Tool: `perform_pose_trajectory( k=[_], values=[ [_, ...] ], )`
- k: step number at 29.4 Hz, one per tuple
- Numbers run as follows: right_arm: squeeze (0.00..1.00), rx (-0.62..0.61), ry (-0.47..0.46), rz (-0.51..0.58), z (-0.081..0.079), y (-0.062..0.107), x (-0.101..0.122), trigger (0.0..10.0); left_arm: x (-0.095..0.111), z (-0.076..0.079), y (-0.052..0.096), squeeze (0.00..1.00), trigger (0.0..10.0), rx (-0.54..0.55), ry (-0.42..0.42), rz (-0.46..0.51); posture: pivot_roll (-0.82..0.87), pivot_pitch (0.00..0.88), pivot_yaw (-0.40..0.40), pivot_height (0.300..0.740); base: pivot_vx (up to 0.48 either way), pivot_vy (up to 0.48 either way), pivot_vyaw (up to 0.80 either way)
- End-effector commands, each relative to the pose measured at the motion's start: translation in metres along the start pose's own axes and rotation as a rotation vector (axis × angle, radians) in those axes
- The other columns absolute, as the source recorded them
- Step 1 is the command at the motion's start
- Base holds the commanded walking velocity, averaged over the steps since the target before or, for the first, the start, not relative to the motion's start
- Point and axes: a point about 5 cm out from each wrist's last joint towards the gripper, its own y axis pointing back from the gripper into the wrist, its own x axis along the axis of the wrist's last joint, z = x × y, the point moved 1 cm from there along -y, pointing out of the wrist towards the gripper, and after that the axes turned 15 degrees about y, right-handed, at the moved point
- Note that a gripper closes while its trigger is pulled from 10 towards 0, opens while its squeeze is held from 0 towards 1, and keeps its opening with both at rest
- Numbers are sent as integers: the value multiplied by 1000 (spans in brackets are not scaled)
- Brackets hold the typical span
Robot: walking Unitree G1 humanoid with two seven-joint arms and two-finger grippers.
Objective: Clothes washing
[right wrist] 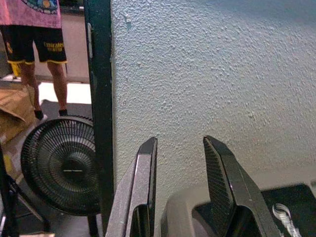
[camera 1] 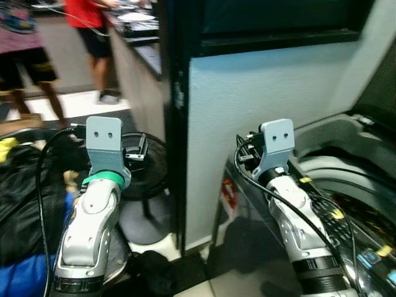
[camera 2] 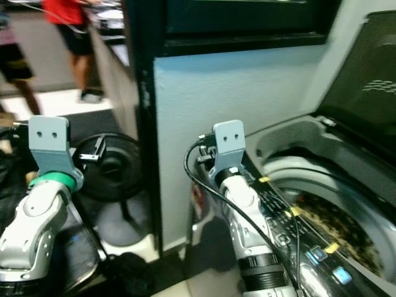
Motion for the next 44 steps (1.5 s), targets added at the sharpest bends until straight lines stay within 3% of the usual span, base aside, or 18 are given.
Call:
perform_pose_trajectory(
  k=[1,19,23,35,44],
  values=[
    [0,15,-5,1,-6,0,0,10000,-1,-7,1,0,10000,26,-9,-2,-10,53,-4,740,0,0,800],
    [0,8,-9,4,-6,-1,-1,10000,-2,-7,1,0,10000,25,11,-7,-8,51,-2,740,0,46,800],
    [0,-12,-55,10,-3,0,-1,10000,-2,-7,0,0,10000,26,17,-16,-7,49,1,740,0,480,0],
    [0,-12,-61,12,-3,1,-1,10000,-2,-6,0,0,10000,21,9,-13,-8,42,4,740,0,480,0],
    [0,-7,-64,10,-4,0,-1,10000,-4,-6,1,0,10000,21,4,-19,-7,44,2,740,0,0,0]
  ],
)
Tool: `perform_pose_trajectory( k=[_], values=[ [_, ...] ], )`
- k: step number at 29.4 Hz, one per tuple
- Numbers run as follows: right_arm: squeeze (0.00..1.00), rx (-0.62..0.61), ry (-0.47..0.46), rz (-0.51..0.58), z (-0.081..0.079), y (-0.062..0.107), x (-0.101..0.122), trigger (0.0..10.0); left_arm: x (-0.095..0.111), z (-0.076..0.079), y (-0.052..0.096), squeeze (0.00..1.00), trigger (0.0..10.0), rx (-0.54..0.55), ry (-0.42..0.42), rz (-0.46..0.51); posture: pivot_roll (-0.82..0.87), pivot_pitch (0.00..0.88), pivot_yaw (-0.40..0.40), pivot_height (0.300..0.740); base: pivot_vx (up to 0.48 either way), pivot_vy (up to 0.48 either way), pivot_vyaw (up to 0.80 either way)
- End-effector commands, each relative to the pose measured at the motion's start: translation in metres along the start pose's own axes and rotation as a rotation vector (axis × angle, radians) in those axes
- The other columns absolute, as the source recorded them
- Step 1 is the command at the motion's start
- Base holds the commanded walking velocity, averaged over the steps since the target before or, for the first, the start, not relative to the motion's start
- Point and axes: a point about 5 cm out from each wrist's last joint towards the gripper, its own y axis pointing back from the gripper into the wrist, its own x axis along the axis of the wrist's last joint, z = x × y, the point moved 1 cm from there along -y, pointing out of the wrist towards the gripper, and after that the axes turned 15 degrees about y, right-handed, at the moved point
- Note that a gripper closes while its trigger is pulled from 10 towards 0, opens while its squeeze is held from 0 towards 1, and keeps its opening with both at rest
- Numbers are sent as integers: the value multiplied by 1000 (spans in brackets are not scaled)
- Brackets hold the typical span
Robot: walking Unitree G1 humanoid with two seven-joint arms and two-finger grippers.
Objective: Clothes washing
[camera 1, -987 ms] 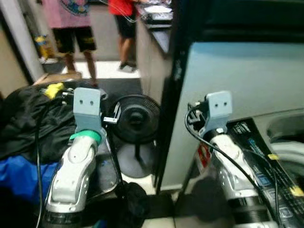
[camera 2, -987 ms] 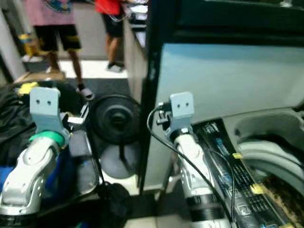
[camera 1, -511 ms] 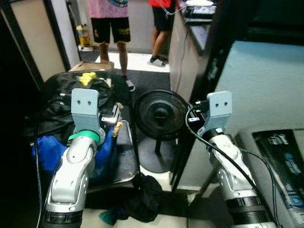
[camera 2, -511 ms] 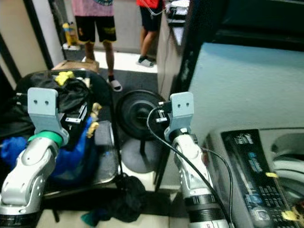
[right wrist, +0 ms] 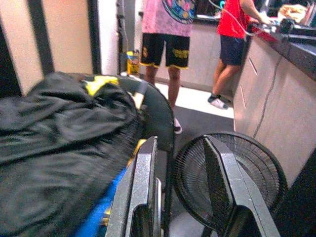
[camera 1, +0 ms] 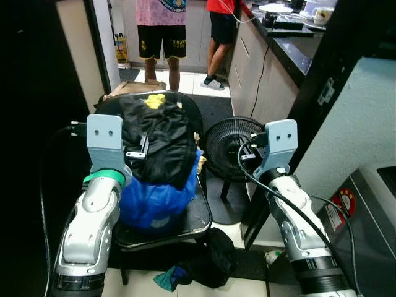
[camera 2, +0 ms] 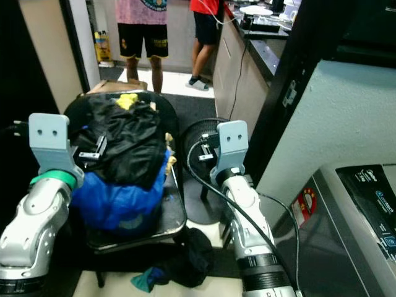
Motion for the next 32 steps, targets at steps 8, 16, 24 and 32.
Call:
perform_pose_trajectory(
  k=[8,16,24,32],
  values=[
    [0,-4,-8,-46,1,1,-8,10000,-8,1,1,0,10000,8,25,-31,-6,46,-1,740,0,0,0],
    [0,-20,142,-139,-4,5,-30,10000,-35,-6,5,0,10000,49,35,-95,-13,50,-3,740,0,0,0],
    [0,4,76,-166,-7,16,-50,10000,-65,-5,19,0,10000,53,21,-144,-14,52,-1,740,0,0,0],
    [0,42,55,-169,-13,16,-52,10000,-69,-6,19,0,10000,57,21,-140,-13,54,-4,740,0,0,0]
  ],
)
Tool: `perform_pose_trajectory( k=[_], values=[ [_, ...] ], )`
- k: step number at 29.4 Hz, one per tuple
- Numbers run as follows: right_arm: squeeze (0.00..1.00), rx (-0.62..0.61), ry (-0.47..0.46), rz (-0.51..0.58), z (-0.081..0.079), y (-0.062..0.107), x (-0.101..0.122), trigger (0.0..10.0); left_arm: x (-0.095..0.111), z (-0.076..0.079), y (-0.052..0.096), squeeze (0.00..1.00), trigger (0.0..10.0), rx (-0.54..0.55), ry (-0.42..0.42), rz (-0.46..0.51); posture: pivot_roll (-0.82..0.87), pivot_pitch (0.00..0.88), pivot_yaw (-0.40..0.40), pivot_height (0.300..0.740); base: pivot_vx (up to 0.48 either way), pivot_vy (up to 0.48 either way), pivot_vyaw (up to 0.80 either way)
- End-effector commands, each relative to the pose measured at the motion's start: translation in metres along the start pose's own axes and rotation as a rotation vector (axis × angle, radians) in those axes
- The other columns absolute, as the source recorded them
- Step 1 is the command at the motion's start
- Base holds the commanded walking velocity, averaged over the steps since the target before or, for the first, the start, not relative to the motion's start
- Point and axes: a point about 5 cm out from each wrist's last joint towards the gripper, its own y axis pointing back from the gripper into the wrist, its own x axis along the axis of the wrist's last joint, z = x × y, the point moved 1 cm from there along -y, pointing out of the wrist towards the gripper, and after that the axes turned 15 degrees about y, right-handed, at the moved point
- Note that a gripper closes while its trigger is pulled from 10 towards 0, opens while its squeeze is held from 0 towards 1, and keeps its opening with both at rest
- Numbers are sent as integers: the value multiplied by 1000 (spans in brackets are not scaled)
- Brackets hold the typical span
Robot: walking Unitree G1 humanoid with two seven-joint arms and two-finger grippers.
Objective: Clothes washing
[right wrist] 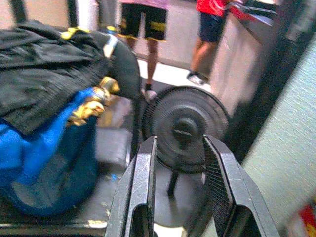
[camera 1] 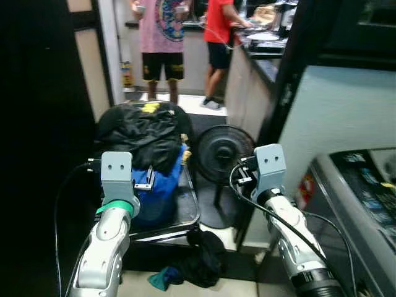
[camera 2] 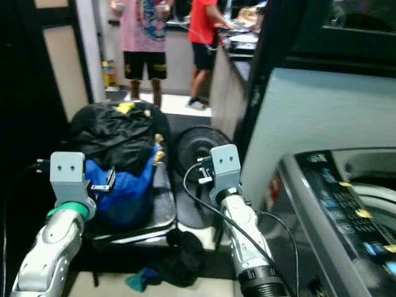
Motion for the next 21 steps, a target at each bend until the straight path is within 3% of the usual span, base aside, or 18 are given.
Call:
perform_pose_trajectory(
  k=[1,21],
  values=[
    [0,2,-4,-6,-1,0,-4,10000,-2,0,1,0,10000,-1,-10,9,-13,54,-4,740,0,0,0],
    [0,35,-25,20,-5,0,-2,10000,-1,3,0,0,10000,-13,-17,35,-10,55,-2,740,0,0,0]
  ],
)
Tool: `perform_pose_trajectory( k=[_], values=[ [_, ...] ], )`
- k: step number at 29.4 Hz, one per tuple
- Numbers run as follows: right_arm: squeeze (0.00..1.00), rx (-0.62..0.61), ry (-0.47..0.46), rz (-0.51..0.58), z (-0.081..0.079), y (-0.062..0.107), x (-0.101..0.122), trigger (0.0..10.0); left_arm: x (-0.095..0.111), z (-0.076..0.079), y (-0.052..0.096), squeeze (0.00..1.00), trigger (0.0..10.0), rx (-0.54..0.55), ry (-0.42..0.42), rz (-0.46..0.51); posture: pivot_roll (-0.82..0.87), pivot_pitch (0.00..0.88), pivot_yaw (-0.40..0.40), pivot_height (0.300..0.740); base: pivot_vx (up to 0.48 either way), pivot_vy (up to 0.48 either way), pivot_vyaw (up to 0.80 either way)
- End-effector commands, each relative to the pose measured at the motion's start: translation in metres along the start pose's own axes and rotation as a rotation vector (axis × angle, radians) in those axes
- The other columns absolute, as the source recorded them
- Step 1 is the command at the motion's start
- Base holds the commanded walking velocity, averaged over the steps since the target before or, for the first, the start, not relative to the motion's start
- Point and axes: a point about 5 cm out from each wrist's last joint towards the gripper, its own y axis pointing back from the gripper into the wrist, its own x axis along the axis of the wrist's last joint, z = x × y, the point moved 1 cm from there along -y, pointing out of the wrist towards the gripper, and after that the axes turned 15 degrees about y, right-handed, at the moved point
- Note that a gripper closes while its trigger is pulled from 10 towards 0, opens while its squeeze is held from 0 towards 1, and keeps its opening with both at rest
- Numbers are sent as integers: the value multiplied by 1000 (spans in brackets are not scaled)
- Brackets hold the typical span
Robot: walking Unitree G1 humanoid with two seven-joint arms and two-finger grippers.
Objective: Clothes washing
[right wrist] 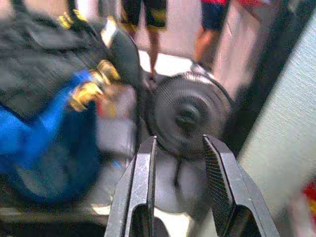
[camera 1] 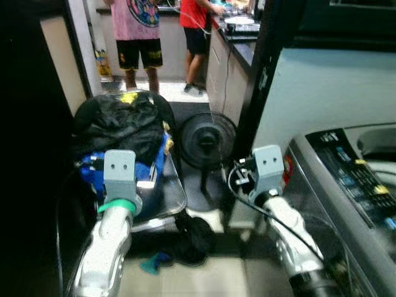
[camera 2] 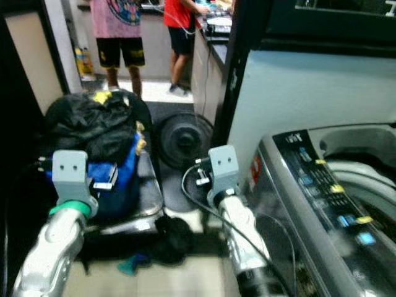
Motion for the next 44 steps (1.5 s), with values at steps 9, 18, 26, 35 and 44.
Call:
perform_pose_trajectory(
  k=[9,18,26,35,44],
  values=[
    [0,4,-14,-33,0,6,-12,10000,-4,3,1,0,10000,-13,9,-13,-9,54,1,740,0,0,0],
    [0,11,-14,-31,-2,6,-13,10000,-3,3,0,0,10000,-15,10,-9,-8,53,1,740,0,0,0],
    [0,37,13,-17,-5,6,-11,10000,-2,3,0,0,10000,-22,12,-4,-12,44,4,740,165,0,0],
    [0,63,7,1,-10,8,-10,10000,0,5,-1,0,10000,-35,17,-1,-13,36,9,740,372,0,622],
    [0,63,-2,4,-10,8,-10,10000,0,4,-1,0,10000,-38,17,0,-12,31,12,740,372,0,0]
  ],
)
